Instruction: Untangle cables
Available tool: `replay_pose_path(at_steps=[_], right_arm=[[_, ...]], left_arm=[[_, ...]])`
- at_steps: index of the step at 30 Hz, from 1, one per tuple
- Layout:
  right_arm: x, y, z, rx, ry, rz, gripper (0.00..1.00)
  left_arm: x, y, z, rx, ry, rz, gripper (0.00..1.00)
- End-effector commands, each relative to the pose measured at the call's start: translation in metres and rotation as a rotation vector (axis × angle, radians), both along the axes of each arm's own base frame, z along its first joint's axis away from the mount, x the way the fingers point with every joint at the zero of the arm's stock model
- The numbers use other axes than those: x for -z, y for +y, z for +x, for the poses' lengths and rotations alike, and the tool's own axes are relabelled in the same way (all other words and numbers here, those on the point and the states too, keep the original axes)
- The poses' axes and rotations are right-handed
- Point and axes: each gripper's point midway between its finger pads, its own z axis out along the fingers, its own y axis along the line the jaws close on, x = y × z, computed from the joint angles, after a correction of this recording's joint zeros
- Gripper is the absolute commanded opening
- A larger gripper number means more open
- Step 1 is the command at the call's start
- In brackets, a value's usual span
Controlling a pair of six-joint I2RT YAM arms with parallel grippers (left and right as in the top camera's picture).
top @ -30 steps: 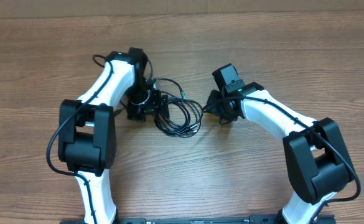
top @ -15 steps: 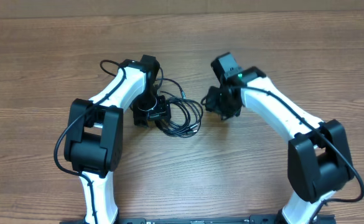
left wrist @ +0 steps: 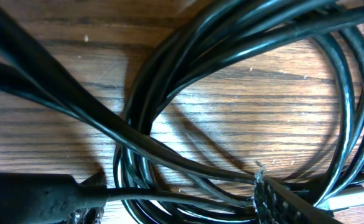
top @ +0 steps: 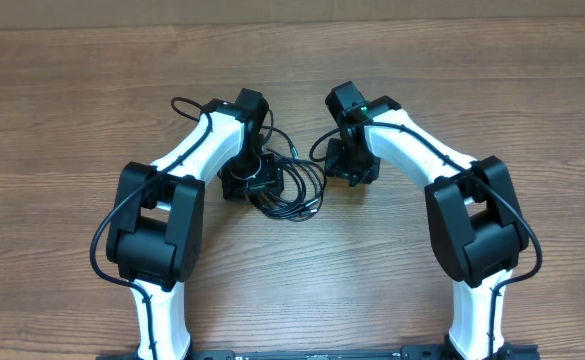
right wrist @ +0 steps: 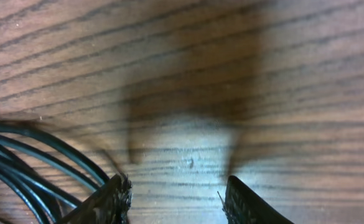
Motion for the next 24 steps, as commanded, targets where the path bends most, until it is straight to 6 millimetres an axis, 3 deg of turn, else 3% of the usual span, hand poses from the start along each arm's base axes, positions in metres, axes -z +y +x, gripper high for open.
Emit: replay_pose_path(at_steps=[1, 6, 10, 15, 24], right_arm=[[0.013, -0.003, 0.002, -0.042, -0.001, -0.029, 0.49], [0.018, 0.0, 0.008, -0.064, -0.02, -0.023, 0.49], [0.019, 0.001, 0.011, -0.064, -0.031, -0.018, 0.49], [0.029, -0.002, 0.004, -0.069, -0.019, -0.024, 0.49], [0.029, 0.0, 0.001, -0.093, -0.016, -0.026, 0.5]], left_arm=[[0.001, -0.002, -0.006, 0.06, 0.011, -0.053, 0.77], [-0.021, 0.003, 0.003, 0.029, -0.044, -0.07, 0.8], [-0.032, 0.016, -0.006, -0.034, -0.026, 0.002, 0.79], [-0.015, 0.038, -0.025, -0.077, 0.025, 0.129, 0.74], [0.016, 0.039, -0.035, -0.111, 0.015, 0.12, 0.7]])
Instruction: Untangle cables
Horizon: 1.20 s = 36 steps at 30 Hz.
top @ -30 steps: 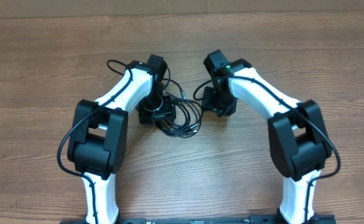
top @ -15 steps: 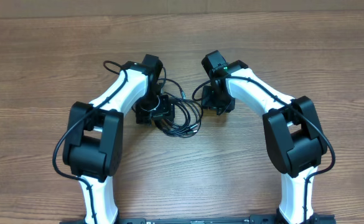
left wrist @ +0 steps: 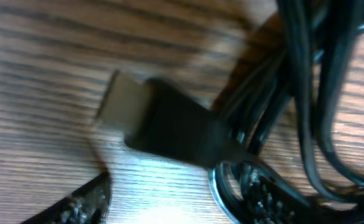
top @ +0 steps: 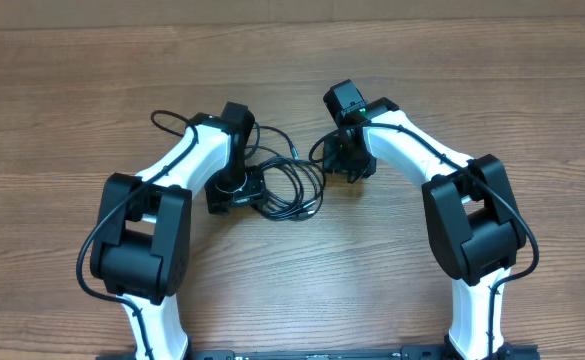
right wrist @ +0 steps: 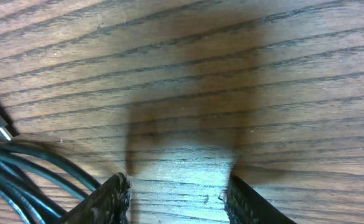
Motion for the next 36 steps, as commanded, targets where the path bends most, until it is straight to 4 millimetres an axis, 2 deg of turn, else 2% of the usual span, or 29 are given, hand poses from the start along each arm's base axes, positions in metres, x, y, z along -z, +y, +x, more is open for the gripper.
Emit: replay_pose_path(at_steps=[1, 3, 7, 13, 17, 22, 27, 32, 36], right_arm=[[0.023, -0.005, -0.016, -0.022, 0.057, -0.042, 0.5], [0.024, -0.001, -0.019, -0.046, 0.056, -0.045, 0.53], [0.021, 0.002, -0.018, -0.097, 0.051, -0.038, 0.53], [-0.014, 0.007, -0.011, -0.14, 0.066, -0.03, 0.56], [-0.012, 0.008, -0.013, -0.145, 0.07, -0.032, 0.6], [-0.012, 0.008, -0.013, -0.147, 0.07, -0.033, 0.6], [-0.015, 0.013, -0.015, -0.206, 0.075, -0.003, 0.63], [-0.016, 0.017, -0.004, -0.204, 0.03, 0.013, 0.63], [-0.015, 0.016, -0.005, -0.203, 0.038, 0.011, 0.63]], left_arm=[[0.015, 0.004, -0.012, -0.024, 0.008, 0.018, 0.69], [0.022, 0.005, -0.014, -0.031, 0.003, 0.017, 0.7], [0.024, 0.008, -0.012, -0.029, -0.012, 0.034, 0.7], [0.025, 0.01, -0.003, -0.027, -0.052, 0.047, 0.66], [0.026, 0.01, -0.003, -0.026, -0.05, 0.049, 0.65], [0.027, 0.011, -0.004, -0.025, -0.052, 0.053, 0.66], [0.029, 0.011, -0.004, -0.026, -0.055, 0.055, 0.66], [0.029, 0.011, -0.004, -0.026, -0.055, 0.055, 0.66], [0.029, 0.011, -0.004, -0.026, -0.056, 0.055, 0.66]])
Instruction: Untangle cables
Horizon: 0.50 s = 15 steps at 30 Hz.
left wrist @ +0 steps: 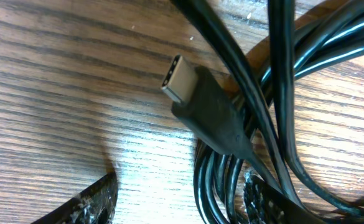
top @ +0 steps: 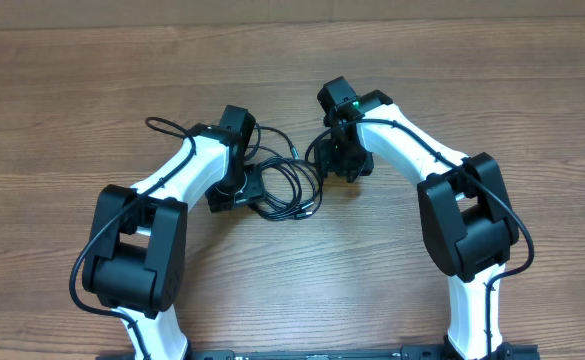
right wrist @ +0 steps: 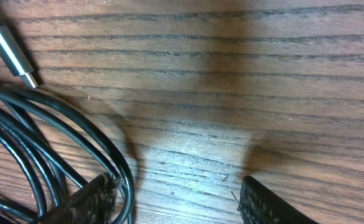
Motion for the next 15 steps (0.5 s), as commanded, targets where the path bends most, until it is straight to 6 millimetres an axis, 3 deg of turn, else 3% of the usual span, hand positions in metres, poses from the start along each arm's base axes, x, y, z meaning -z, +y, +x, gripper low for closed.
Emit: replay_pose_path(at_steps=[1, 7, 15], right_arm=[[-0.005, 0.004, 0.006, -0.009, -0.017, 0.014, 0.63], [0.012, 0.01, -0.002, -0.026, -0.02, 0.013, 0.62], [0.05, -0.06, -0.014, 0.092, -0.068, -0.303, 0.62]], left_arm=[[0.027, 0.007, -0.017, 0.004, 0.07, 0.028, 0.66], [0.027, 0.007, -0.017, 0.004, 0.071, 0.028, 0.66], [0.027, 0.014, -0.017, 0.006, 0.069, 0.069, 0.67]])
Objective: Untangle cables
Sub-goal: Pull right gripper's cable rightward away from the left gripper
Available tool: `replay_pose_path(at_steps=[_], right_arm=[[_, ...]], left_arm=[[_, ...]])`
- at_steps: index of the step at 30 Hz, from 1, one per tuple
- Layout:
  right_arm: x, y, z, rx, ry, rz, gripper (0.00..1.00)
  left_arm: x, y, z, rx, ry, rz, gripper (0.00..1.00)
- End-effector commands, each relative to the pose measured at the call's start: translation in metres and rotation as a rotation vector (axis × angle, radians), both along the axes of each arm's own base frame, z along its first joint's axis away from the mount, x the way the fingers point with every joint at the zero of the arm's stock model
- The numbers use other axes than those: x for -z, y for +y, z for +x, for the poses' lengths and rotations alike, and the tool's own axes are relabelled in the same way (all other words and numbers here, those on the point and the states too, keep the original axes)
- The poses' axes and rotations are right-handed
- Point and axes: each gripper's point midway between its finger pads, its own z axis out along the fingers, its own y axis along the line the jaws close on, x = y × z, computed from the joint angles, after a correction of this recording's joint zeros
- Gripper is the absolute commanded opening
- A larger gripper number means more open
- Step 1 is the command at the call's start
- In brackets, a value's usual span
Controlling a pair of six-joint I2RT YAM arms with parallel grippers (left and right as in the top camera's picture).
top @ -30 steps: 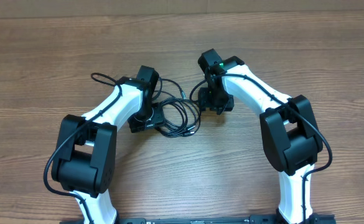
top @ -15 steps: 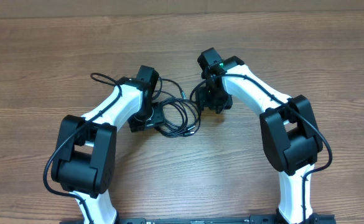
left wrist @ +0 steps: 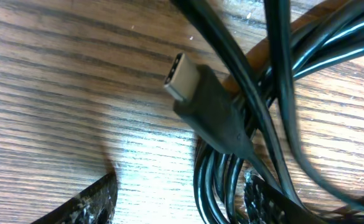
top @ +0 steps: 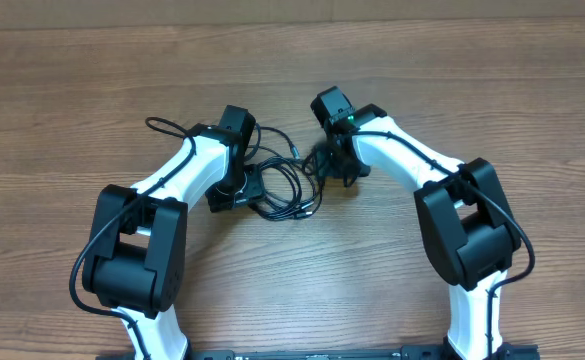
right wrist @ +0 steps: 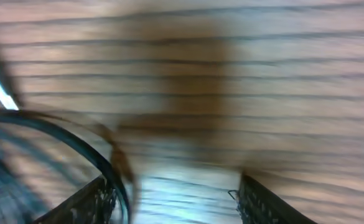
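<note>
A bundle of black cables (top: 290,190) lies coiled on the wood table (top: 492,80), between my two arms. My left gripper (top: 234,190) sits low at the bundle's left edge. In the left wrist view it (left wrist: 182,208) stands open, several strands (left wrist: 216,183) lie between its fingers close to the right one, and a black USB-C plug (left wrist: 206,109) lies just ahead. My right gripper (top: 332,165) is at the bundle's right edge. In the blurred right wrist view it (right wrist: 175,208) is open over bare wood, with a cable loop (right wrist: 76,127) against its left finger (right wrist: 88,202).
A thin cable end (top: 157,125) runs out to the back left past the left arm. A metal plug tip shows at the left edge of the right wrist view. Bare wood surrounds the bundle on all sides.
My right gripper has shifted a little to the left, toward the bundle, and its view is now blurred. The left gripper and the USB-C plug stand nearly as before.
First my left gripper was low over the middle of the coil and my right was open on bare wood beside it. Then the left gripper stood at the coil's left edge by the USB-C plug. Since then the right has come closer to the loops.
</note>
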Motion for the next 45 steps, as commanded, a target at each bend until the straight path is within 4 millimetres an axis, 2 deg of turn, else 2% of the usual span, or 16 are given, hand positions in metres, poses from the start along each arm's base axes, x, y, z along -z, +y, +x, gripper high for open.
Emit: replay_pose_path(at_steps=[1, 5, 11, 19, 22, 26, 29, 32, 33, 34, 36, 39, 41, 43, 44, 45], right_arm=[[0.039, -0.056, -0.023, 0.08, 0.064, -0.213, 0.63], [0.043, -0.087, -0.023, 0.118, 0.06, -0.297, 0.63], [0.036, -0.142, -0.015, 0.201, 0.037, -0.441, 0.68], [0.036, -0.219, -0.016, 0.409, 0.099, -0.432, 0.72], [0.039, -0.235, -0.019, 0.471, 0.127, -0.385, 0.72], [0.045, -0.24, -0.023, 0.533, 0.166, -0.279, 0.74], [0.048, -0.232, -0.022, 0.545, 0.181, -0.201, 0.78], [0.052, -0.208, -0.02, 0.533, 0.21, -0.066, 0.83], [0.052, -0.192, -0.018, 0.496, 0.223, 0.016, 0.84], [0.052, -0.189, -0.017, 0.487, 0.225, 0.034, 0.85], [0.05, -0.168, -0.012, 0.413, 0.225, 0.142, 0.86], [0.049, -0.162, -0.005, 0.382, 0.201, 0.164, 0.89], [0.041, -0.162, 0.004, 0.382, 0.189, 0.166, 0.95], [0.023, -0.162, 0.016, 0.381, 0.179, 0.168, 1.0], [0.018, -0.162, 0.018, 0.38, 0.179, 0.168, 1.0], [0.006, -0.16, 0.024, 0.375, 0.176, 0.173, 1.0]], left_arm=[[0.027, 0.015, -0.017, 0.006, 0.067, 0.076, 0.67], [0.026, 0.021, -0.016, 0.007, 0.062, 0.111, 0.7], [0.024, 0.049, -0.019, -0.008, 0.072, 0.228, 0.74], [0.023, 0.077, -0.019, -0.094, 0.096, 0.234, 0.74], [0.023, 0.08, -0.018, -0.108, 0.097, 0.227, 0.73], [0.023, 0.08, -0.017, -0.108, 0.092, 0.226, 0.73], [0.024, 0.079, -0.016, -0.108, 0.09, 0.221, 0.74], [0.025, 0.069, -0.015, -0.112, 0.091, 0.162, 0.73], [0.025, 0.066, -0.014, -0.111, 0.091, 0.145, 0.73], [0.026, 0.065, -0.014, -0.105, 0.09, 0.141, 0.71], [0.026, 0.061, -0.013, -0.084, 0.087, 0.119, 0.7], [0.026, 0.047, -0.01, -0.017, 0.077, 0.035, 0.75], [0.026, 0.036, -0.008, 0.047, 0.069, -0.036, 0.8], [0.026, 0.034, -0.006, 0.058, 0.061, -0.043, 0.82], [0.026, 0.034, -0.005, 0.058, 0.058, -0.043, 0.83], [0.026, 0.034, -0.004, 0.058, 0.052, -0.044, 0.84]])
